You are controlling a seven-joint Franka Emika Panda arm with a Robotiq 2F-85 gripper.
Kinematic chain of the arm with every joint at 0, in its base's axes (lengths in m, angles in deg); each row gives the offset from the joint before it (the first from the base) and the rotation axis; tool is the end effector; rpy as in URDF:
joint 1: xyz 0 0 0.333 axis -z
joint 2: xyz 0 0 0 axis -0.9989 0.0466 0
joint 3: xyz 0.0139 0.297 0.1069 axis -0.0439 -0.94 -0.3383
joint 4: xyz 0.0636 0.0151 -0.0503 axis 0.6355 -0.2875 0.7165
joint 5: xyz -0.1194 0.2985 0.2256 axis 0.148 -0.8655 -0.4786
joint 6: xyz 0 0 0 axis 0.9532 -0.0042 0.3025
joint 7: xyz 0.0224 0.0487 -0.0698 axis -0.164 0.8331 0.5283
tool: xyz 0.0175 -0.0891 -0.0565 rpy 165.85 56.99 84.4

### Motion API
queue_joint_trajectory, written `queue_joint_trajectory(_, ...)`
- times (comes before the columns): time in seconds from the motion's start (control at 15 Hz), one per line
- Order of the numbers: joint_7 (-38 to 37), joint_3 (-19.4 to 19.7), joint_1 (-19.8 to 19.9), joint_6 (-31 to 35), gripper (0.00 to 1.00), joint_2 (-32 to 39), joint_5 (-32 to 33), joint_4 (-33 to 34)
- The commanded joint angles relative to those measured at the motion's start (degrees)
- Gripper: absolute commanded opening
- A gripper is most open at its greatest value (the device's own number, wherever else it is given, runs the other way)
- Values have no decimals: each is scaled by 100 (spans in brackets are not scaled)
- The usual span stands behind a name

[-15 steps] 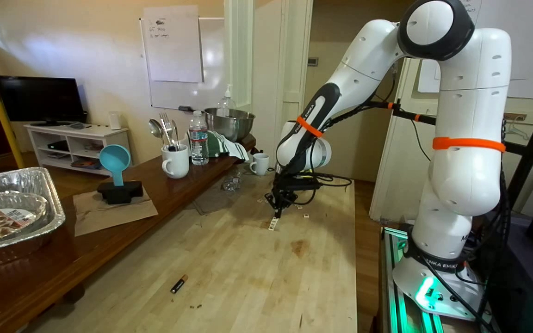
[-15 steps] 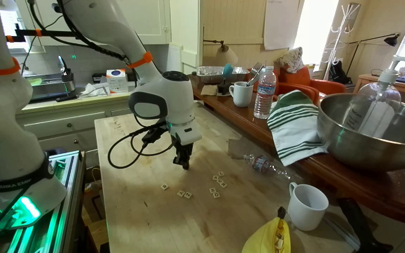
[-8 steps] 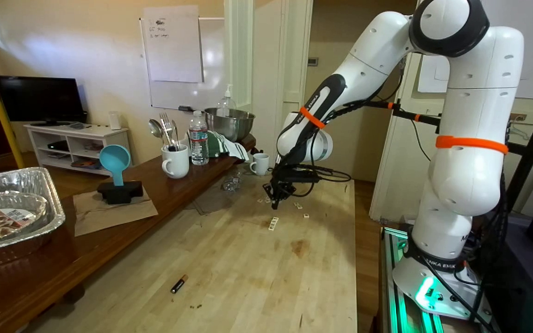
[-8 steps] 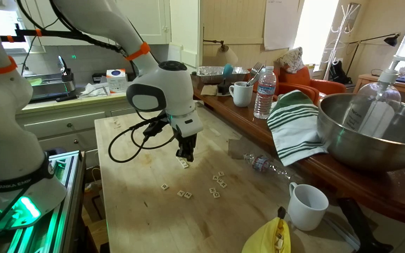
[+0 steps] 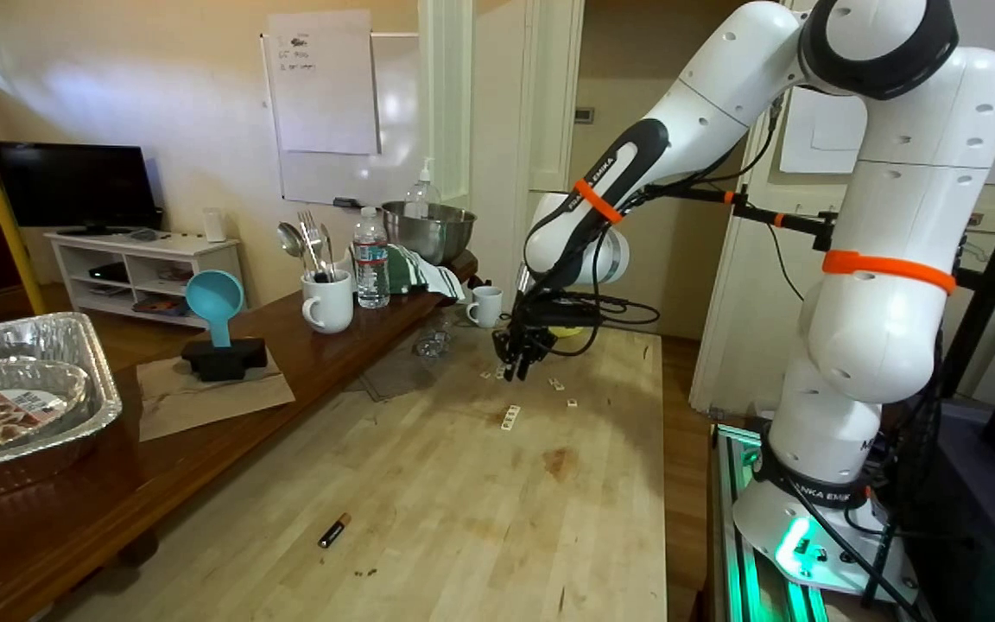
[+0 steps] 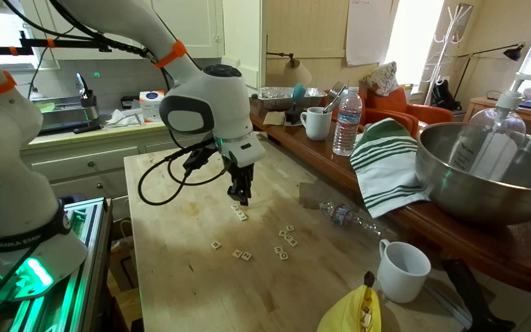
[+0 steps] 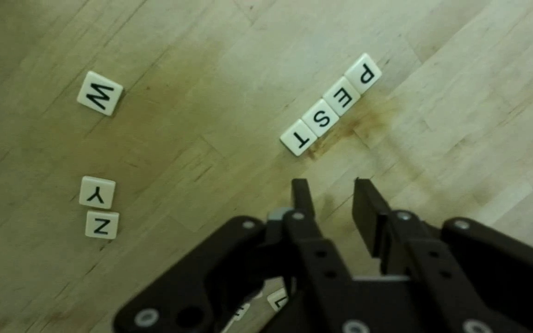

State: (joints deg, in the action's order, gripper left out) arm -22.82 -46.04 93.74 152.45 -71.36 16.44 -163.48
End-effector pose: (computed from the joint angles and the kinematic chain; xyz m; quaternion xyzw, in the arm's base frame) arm 0.4411 -0.0890 0.2737 -0.9435 0.3156 -0.0676 0.0751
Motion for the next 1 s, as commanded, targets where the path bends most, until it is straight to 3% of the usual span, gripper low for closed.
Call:
queue_joint_trajectory(0.0,75,41,-57,-373,62,-325,447,-173)
queue_joint_trajectory(0.33,312,-63,-128,-483,98,-498,1463,-313)
queue_joint_trajectory(0.53,630,-125,-190,-322,100,-624,1954,-456)
queue_joint_trajectory(0.93,1303,-162,-305,-271,99,-773,2212,-551)
